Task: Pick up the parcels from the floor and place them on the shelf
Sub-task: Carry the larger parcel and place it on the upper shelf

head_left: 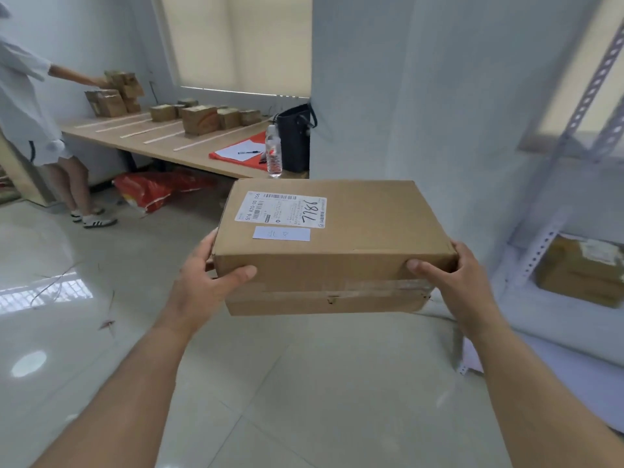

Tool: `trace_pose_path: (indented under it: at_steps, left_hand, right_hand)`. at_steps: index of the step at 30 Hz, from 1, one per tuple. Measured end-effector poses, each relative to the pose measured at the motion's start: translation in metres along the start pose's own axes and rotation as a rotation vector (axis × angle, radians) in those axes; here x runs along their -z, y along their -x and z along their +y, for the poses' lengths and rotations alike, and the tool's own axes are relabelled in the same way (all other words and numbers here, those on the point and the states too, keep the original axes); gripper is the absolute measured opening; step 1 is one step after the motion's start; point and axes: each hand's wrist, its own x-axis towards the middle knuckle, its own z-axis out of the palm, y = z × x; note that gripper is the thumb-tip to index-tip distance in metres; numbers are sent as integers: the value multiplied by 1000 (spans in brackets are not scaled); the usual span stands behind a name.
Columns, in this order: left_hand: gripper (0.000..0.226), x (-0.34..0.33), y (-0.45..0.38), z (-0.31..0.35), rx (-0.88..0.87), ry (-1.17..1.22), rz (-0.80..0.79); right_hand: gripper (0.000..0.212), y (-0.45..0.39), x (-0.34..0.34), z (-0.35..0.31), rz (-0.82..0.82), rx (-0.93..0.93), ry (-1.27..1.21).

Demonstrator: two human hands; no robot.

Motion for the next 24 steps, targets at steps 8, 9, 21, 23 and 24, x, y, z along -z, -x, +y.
trace_pose_path:
  at_steps: [8,9,21,23,24]
  left_hand:
    - [74,-139,32,71,-110,66,-181]
    - [71,-156,35,76,-115,85,-216]
    - [56,-326,48,163,-212,131,-470]
    - [54,-350,42,177,-244,129,-493]
    - [54,-363,39,183,-259,129,-499]
  right_hand:
    - [53,37,173,-3,200,-11,6]
    - [53,42,192,-2,225,-15,10]
    - [45,64,362,1,519,-23,63]
    - [44,55,383,1,553,-18,79]
    - [44,50,393,2,566,-12,93]
